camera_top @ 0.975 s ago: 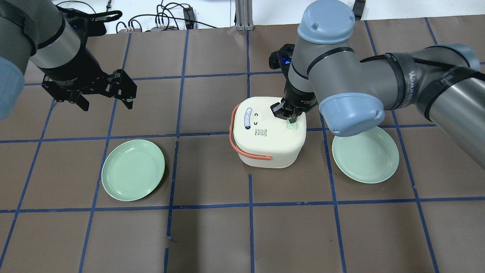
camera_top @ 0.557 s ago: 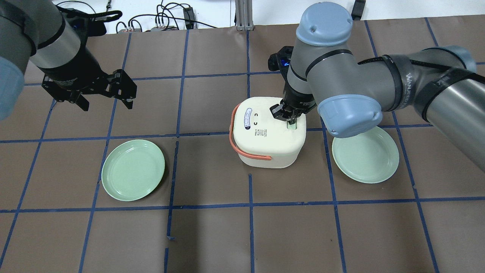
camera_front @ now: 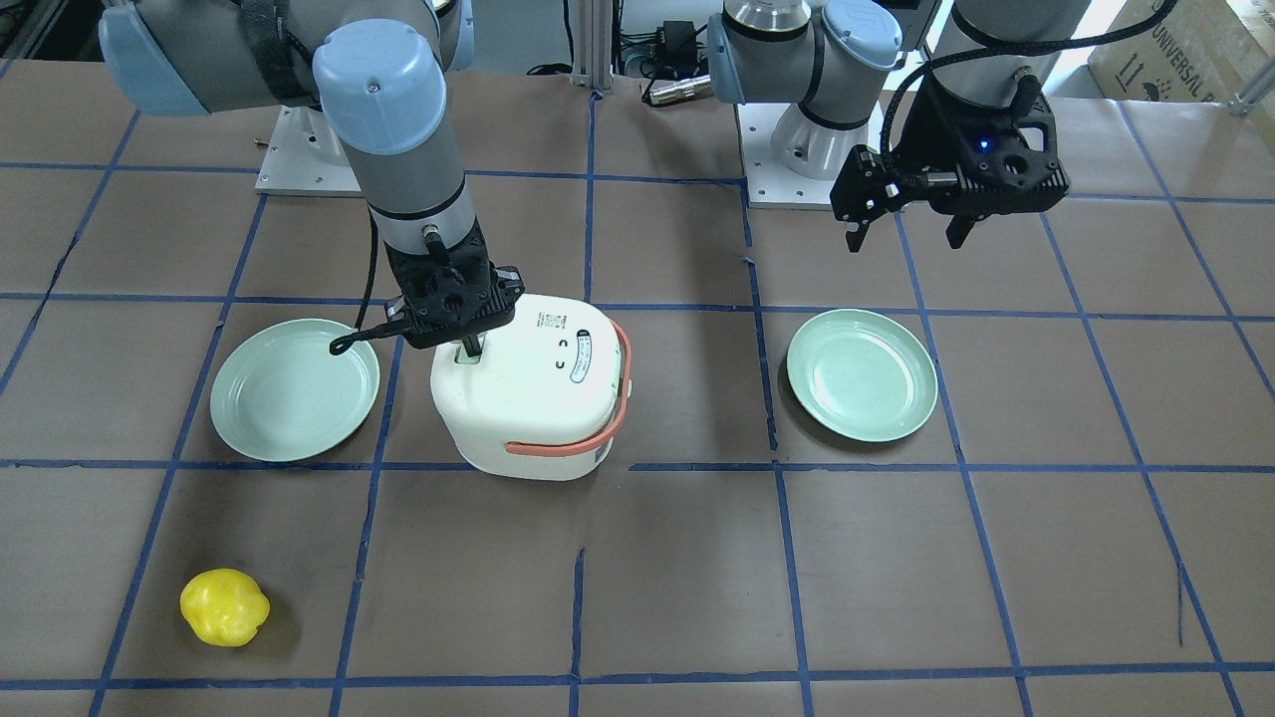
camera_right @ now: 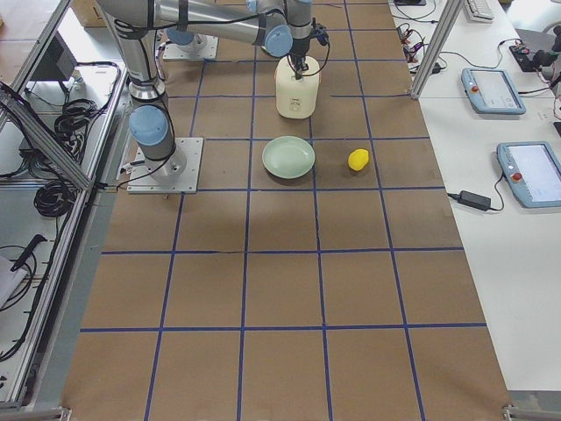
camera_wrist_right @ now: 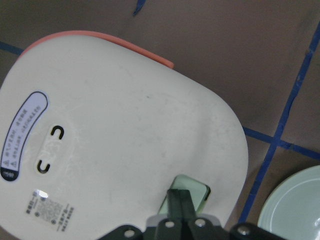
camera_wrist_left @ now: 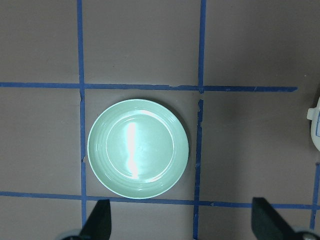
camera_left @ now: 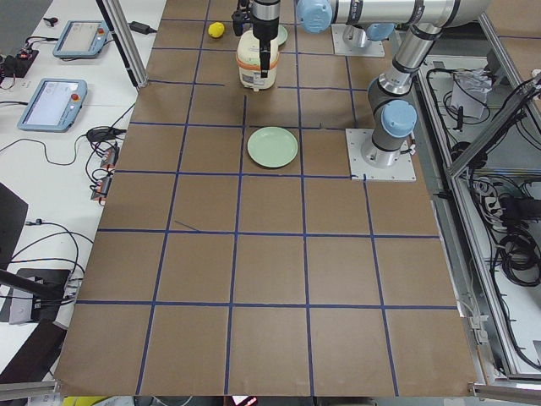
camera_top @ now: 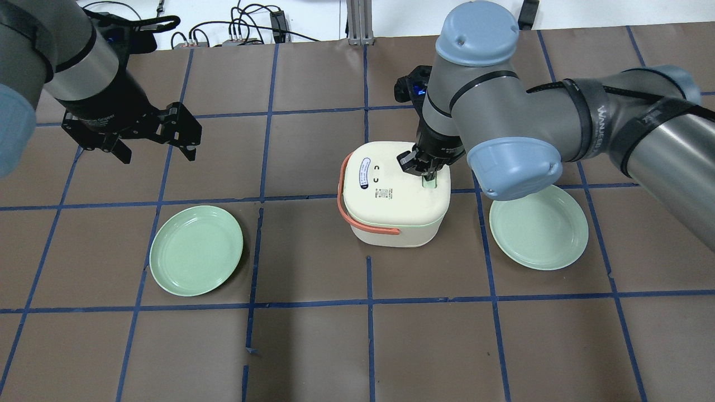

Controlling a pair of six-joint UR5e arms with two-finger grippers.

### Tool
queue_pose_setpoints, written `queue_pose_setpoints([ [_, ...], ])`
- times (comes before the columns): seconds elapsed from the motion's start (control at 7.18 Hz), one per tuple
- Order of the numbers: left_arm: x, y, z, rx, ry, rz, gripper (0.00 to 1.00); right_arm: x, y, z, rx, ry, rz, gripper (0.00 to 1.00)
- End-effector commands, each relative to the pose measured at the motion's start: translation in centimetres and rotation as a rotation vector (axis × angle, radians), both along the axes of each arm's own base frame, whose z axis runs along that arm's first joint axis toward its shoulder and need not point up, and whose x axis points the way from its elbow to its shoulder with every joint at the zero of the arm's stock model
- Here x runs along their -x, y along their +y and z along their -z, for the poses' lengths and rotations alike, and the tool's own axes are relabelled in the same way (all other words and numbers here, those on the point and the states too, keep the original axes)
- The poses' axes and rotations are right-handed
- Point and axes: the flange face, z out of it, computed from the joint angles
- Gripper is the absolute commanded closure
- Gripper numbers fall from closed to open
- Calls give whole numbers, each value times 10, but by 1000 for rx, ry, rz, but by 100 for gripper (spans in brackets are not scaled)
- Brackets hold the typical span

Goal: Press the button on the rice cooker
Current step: 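Press down on the green lid button with the right gripper, then lift the right gripper off the button as the lid pops open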

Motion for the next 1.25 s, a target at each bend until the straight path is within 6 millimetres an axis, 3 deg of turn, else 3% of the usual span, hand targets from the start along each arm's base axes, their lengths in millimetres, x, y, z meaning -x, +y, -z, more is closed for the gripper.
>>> queue_pose_setpoints([
  [0.0,0,0,0,0,0,0,0,4,2,-36,17,-2,7,78],
  [0.14,0,0,0,0,0,0,0,6,5,-47,4,1,10,45],
  [0.28,0,0,0,0,0,0,0,10,4,-57,-7,4,9,1],
  [0.42,0,0,0,0,0,0,0,24,0,-72,-11,5,37,0],
  [0.7,0,0,0,0,0,0,0,88,-25,-100,-7,0,164,0],
  [0.84,0,0,0,0,0,0,0,110,-32,-101,-8,-2,213,0],
  [1.11,0,0,0,0,0,0,0,132,-34,-101,-10,-4,267,0],
])
